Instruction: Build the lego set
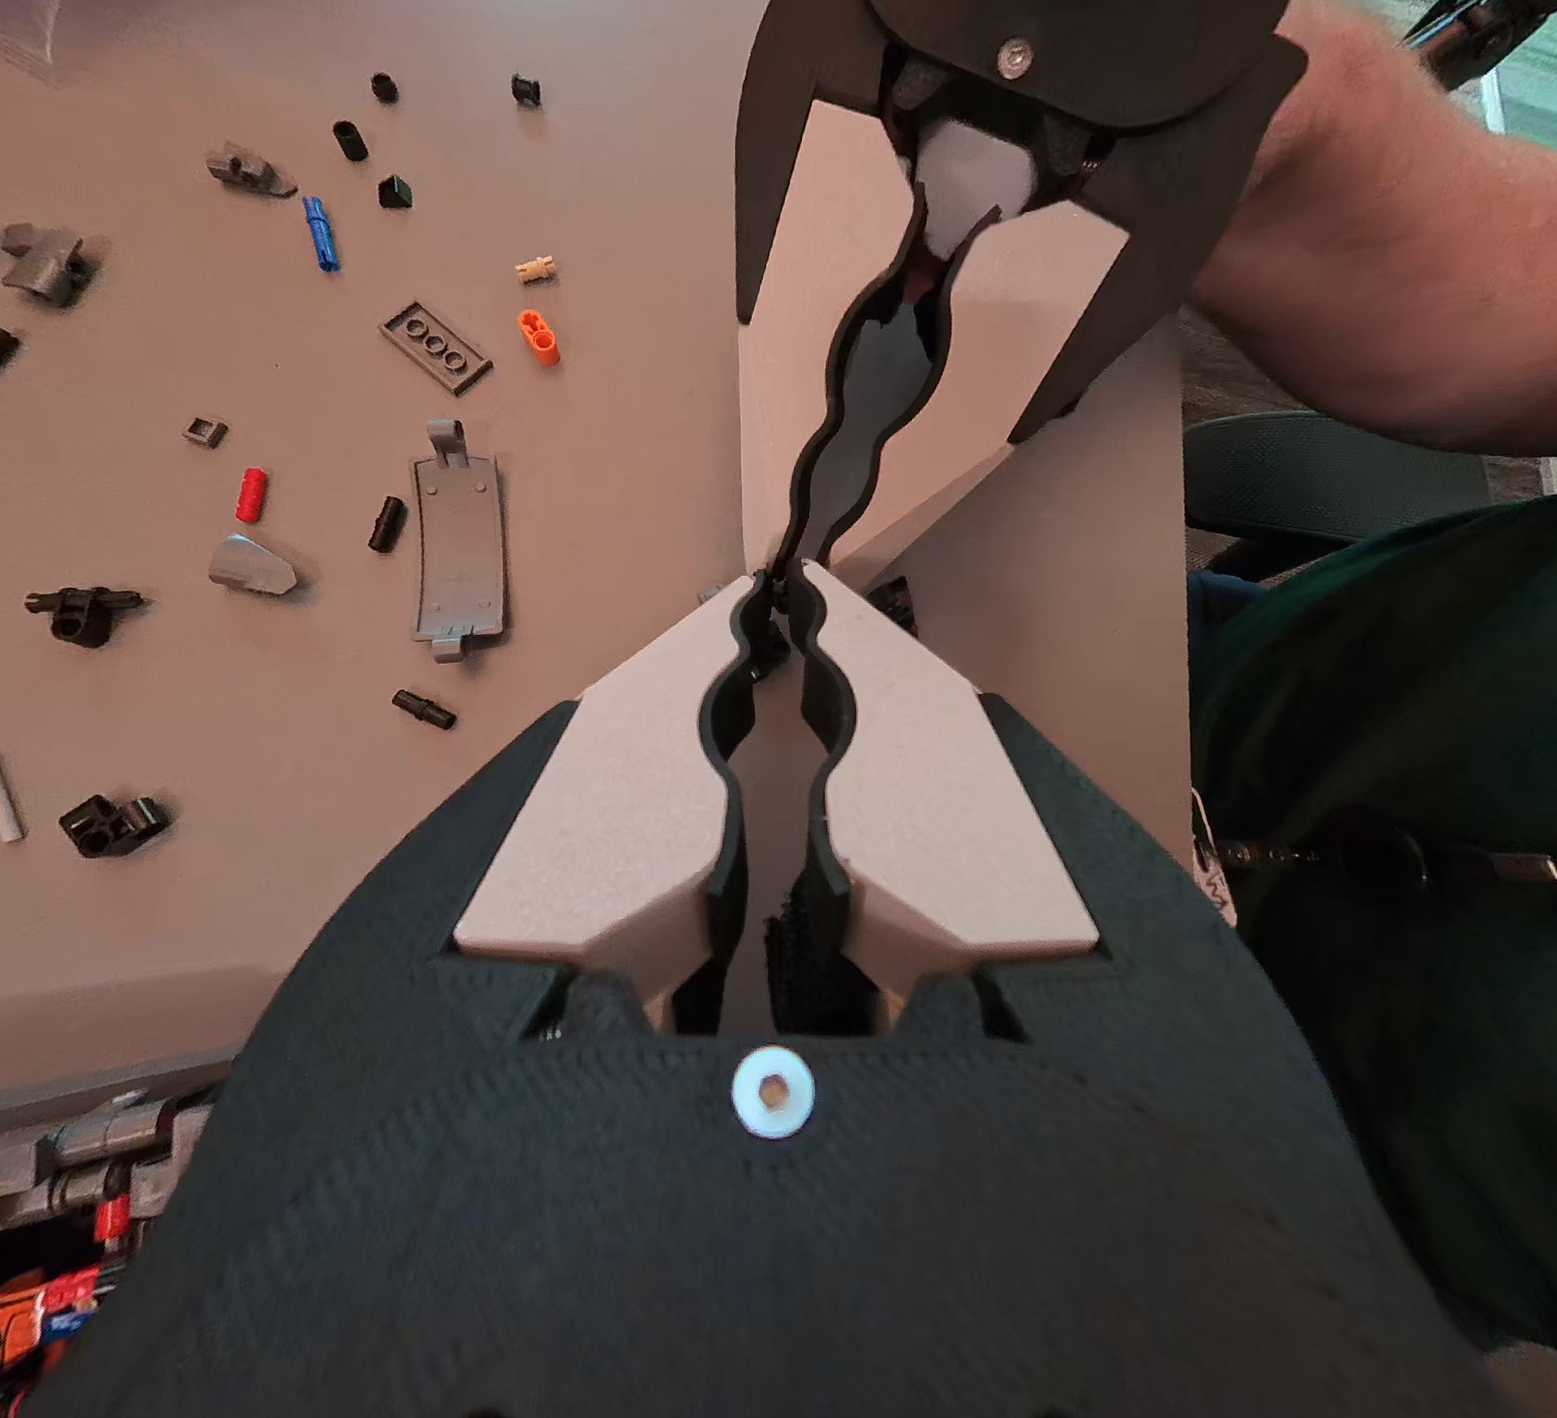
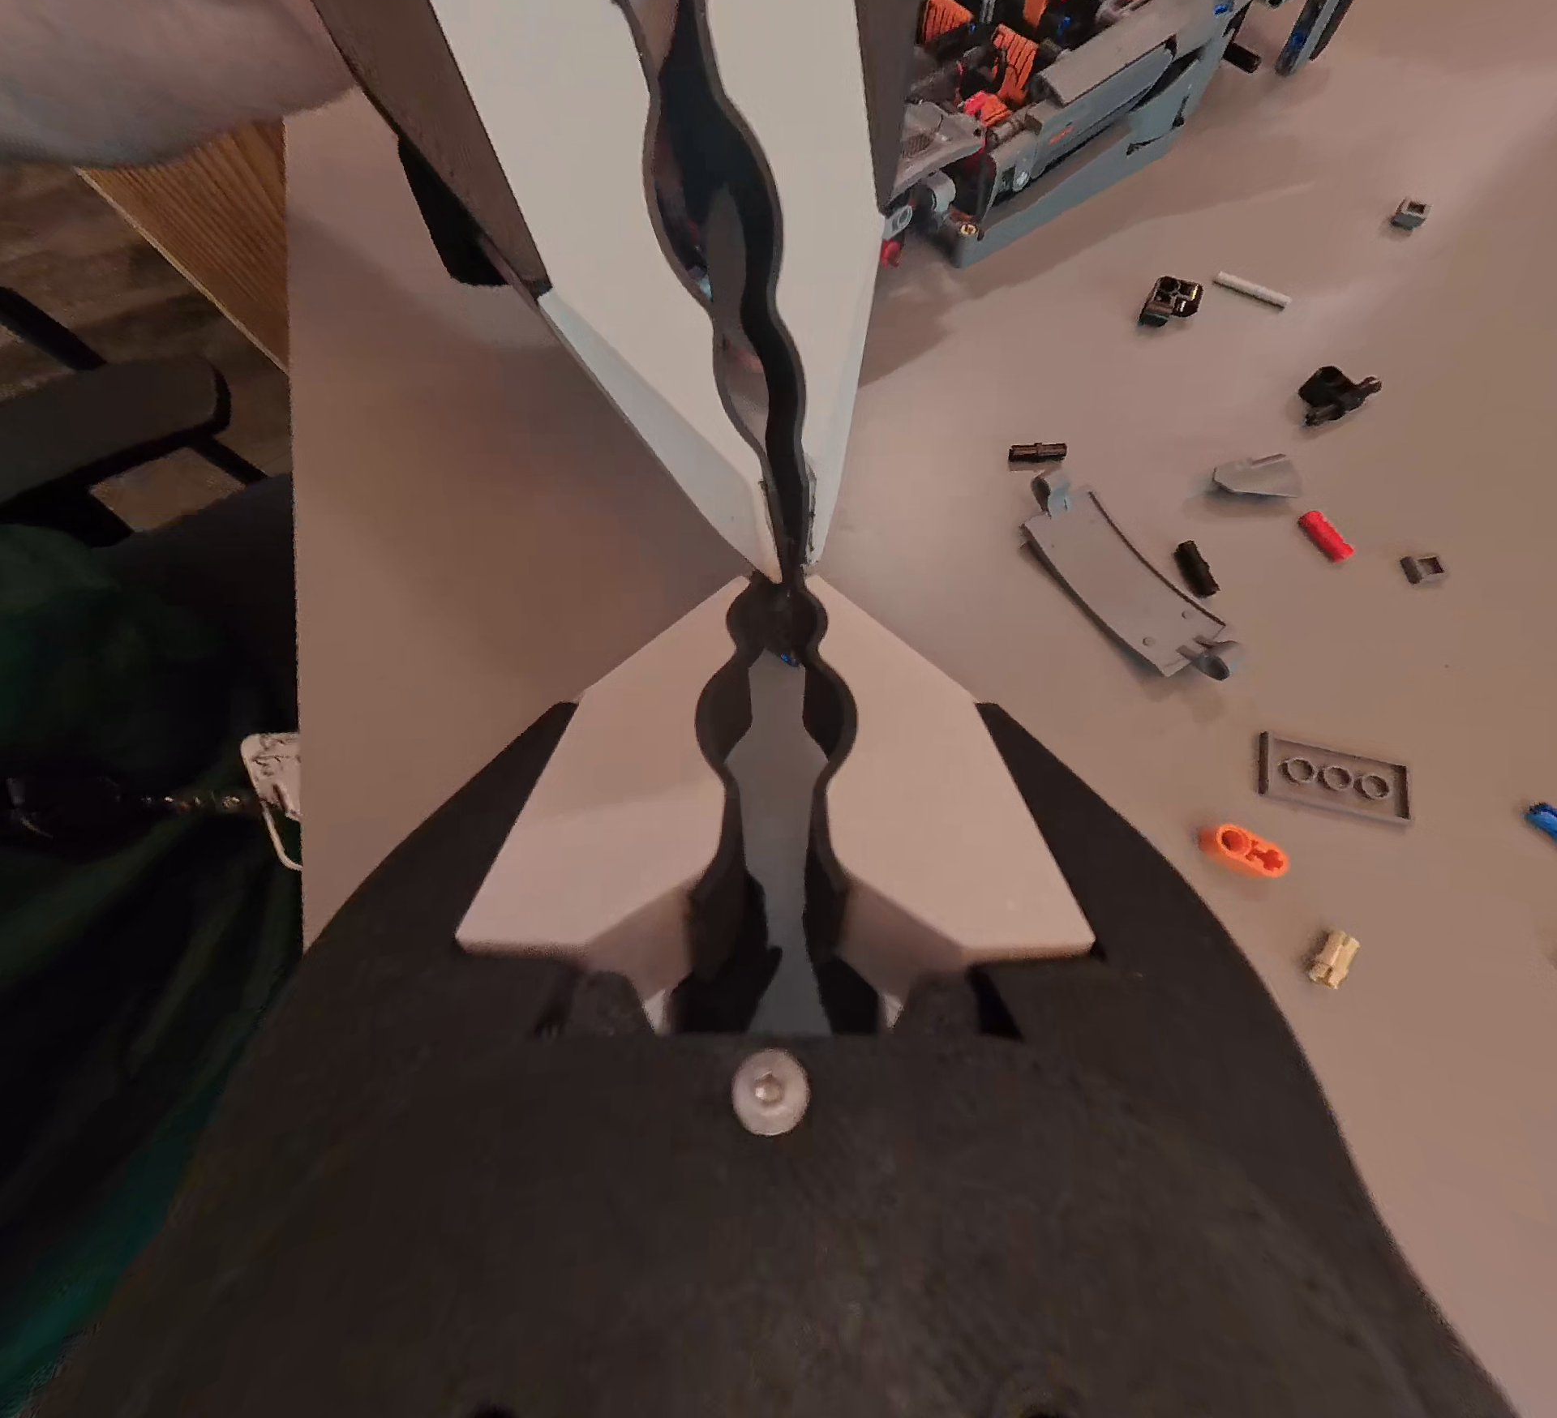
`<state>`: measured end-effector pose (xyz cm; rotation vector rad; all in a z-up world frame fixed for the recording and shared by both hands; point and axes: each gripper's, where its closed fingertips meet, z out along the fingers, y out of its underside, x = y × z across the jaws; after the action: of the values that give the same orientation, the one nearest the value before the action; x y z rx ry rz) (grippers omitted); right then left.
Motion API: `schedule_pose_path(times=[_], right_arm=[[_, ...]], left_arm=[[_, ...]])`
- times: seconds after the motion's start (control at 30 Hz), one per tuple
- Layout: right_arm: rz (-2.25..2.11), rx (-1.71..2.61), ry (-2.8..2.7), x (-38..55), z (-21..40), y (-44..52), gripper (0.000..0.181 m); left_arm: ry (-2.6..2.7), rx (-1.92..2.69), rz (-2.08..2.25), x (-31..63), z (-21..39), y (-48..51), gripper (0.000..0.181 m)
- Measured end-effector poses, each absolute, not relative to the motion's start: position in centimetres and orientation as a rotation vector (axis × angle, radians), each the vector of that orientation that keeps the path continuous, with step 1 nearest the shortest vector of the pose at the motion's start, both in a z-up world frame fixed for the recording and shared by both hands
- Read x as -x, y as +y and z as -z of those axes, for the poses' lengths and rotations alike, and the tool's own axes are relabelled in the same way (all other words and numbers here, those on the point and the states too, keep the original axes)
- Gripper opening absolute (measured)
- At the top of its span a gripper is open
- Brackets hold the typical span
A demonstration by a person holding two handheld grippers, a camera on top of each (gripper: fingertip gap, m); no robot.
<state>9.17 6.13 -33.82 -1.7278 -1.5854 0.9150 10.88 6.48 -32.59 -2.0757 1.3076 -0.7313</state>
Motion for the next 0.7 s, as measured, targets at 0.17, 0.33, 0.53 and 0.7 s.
schedule_pose_path(times=[0.17,0.33,0.53,0.7], right_arm=[[-1.2,1.705,-1.382,-9.4,30.9,6.5,0.003],[-1.617,1.553,-1.015,-10.5,25.7,7.5,0.003],[-1.972,1.398,-0.742,-11.3,22.5,7.6,0.003],[-2.046,1.339,-0.653,-11.2,21.4,7.1,0.002]], left_arm=[[1.208,1.918,0.689,-11.3,29.4,7.7,0.013],[1.158,1.53,0.428,-11.2,24.1,7.2,0.027],[1.178,1.251,-0.112,-12.0,23.2,7.0,0.023],[1.111,1.164,-0.233,-12.1,22.3,7.1,0.013]])
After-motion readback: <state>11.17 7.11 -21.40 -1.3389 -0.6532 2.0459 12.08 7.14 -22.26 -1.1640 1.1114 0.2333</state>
